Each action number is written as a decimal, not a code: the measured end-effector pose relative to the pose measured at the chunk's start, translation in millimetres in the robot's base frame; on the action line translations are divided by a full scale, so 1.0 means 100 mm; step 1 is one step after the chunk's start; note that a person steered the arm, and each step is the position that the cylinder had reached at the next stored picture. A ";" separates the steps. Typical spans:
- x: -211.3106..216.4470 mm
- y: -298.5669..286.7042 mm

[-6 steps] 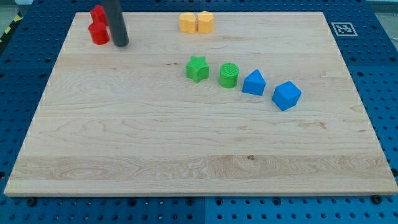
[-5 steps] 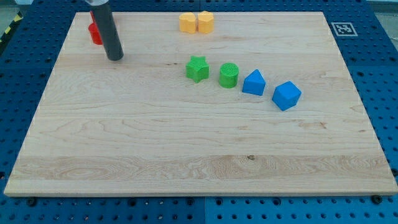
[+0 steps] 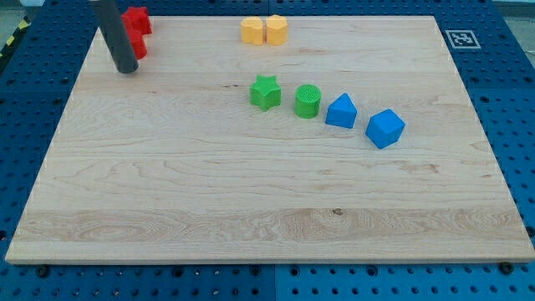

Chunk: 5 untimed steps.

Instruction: Move the red circle closer to the red star

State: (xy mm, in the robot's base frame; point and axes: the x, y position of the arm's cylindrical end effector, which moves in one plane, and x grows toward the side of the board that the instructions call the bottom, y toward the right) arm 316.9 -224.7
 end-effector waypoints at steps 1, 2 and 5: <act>-0.15 0.00; -0.21 0.00; -0.32 0.00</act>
